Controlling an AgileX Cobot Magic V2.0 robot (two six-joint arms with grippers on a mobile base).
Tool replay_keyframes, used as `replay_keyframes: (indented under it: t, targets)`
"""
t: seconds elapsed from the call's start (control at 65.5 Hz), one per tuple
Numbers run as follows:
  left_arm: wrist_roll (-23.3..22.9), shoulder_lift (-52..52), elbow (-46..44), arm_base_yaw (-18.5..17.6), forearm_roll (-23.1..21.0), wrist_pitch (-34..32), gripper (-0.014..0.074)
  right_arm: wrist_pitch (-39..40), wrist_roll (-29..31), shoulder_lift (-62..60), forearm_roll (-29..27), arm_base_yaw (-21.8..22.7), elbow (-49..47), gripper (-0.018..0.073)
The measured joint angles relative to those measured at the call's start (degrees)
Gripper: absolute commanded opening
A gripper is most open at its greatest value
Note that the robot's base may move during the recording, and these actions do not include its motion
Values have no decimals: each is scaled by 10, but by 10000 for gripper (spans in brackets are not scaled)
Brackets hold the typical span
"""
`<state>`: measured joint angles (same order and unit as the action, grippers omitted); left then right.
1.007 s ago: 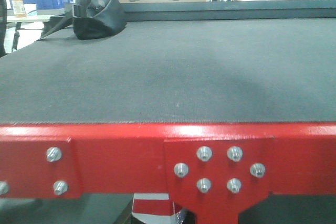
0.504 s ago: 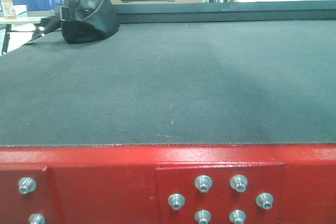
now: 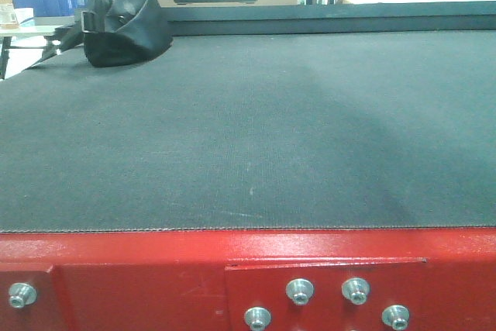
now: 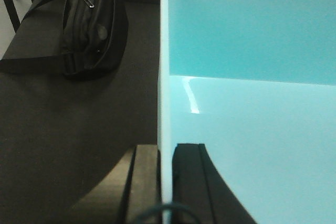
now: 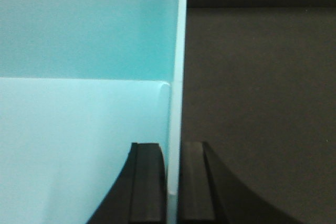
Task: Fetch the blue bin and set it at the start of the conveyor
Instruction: 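Lower the held bin with both grippers onto the conveyor belt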
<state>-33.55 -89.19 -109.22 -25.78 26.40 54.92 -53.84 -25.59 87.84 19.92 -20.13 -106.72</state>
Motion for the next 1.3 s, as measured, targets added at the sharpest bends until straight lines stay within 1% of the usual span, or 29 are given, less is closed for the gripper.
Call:
replay_keyframes:
  t: [0.733, 1.023, 1.175, 1.297]
  targets:
    - [0, 0, 0, 0, 0, 0, -111, 0, 0, 0, 0, 0, 0, -167]
    - [0, 0, 0, 0, 1, -17, -111, -5, 0, 0, 0, 0, 0, -167]
    - [0, -16, 0, 0, 1, -17, -111, -15, -7, 11, 4, 0, 1, -167]
    - [0, -37, 6, 0, 2, -16, -111, 6, -10, 30, 12, 1, 28, -167]
